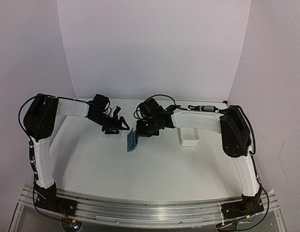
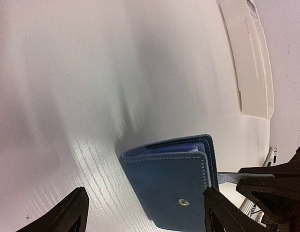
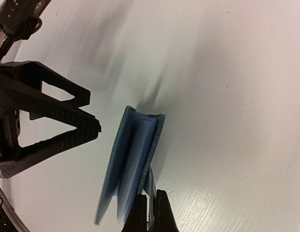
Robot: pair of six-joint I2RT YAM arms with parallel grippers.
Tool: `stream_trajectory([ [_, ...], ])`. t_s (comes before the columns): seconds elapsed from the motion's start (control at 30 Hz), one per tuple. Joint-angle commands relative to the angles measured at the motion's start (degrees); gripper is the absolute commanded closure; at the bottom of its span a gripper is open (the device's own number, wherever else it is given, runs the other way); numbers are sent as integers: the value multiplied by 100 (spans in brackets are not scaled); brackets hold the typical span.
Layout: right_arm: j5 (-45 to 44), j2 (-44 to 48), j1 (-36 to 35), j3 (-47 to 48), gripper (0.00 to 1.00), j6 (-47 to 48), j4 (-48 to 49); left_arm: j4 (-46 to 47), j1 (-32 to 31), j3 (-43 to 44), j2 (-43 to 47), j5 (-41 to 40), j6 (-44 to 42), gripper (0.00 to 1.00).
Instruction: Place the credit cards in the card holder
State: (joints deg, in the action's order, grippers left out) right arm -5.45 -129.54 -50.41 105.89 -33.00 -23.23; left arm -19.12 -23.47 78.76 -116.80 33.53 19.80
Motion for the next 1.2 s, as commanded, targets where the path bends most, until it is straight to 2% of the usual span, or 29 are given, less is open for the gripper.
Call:
stream_trajectory([
  [0.0, 180, 431, -62, 280, 100, -319, 243, -198, 138, 205, 479, 160, -266, 18],
  [0.33, 460, 269, -118, 260, 100, -620, 450, -274, 236, -37, 672, -62, -482, 29],
  [0.53, 400, 248, -114, 240, 100, -523, 452, -227, 228, -158, 822, 634, -859, 20],
  [0.6, 363, 229, -110, 177, 100, -521, 452, -307, 225, -248, 776, 610, -978, 18],
  [0.77, 441, 196, -106, 272, 100, -516, 452, -439, 146, -418, 775, 874, -1352, 7],
  [0.87, 487, 92, -108, 496, 100, -451, 452, -299, -208, -530, 1027, 407, -2011, 5],
  [0.93, 501, 47, -108, 561, 100, -441, 453, -290, -448, -528, 1056, -200, -2452, 8],
  [1.0, 501, 31, -107, 537, 100, -442, 452, -259, -492, -536, 985, -582, -2531, 12],
  [1.17, 475, 75, -105, 348, 100, -453, 455, -95, -493, -648, 909, -692, -2417, 29],
])
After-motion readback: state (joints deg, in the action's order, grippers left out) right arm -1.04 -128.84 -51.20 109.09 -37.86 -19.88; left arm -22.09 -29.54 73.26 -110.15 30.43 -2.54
